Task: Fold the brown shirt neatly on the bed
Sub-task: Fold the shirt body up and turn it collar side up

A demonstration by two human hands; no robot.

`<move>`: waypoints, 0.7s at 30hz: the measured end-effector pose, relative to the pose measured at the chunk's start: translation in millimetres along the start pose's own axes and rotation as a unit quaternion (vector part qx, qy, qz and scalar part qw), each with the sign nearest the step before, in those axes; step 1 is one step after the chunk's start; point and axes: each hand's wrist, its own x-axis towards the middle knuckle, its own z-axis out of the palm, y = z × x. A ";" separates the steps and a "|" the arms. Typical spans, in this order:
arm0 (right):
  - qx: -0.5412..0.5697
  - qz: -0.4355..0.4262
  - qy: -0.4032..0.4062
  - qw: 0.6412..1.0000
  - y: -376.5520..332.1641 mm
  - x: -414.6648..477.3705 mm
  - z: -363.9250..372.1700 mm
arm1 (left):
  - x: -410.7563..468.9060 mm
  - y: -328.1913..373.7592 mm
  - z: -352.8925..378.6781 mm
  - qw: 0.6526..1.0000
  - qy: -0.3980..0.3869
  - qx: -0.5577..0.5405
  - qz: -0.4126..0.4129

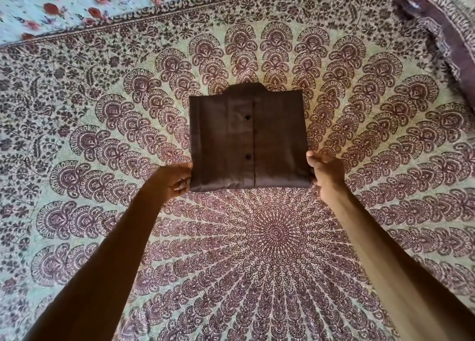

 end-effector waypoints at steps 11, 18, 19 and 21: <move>-0.122 -0.130 0.122 0.976 7.6 -17.1 10.0 | 3.0 -8.5 39.8 0.957 0.247 0.113 0.097; -0.109 -0.121 0.133 0.978 8.9 -20.2 12.4 | 5.3 -4.5 27.4 0.990 0.109 0.010 0.090; -0.101 -0.107 0.122 0.982 8.2 -20.1 11.6 | 2.8 -5.9 24.0 0.993 0.083 -0.023 0.083; -0.069 -0.079 0.094 0.990 7.1 -18.4 11.0 | -0.1 -9.1 18.3 0.994 0.034 -0.081 0.065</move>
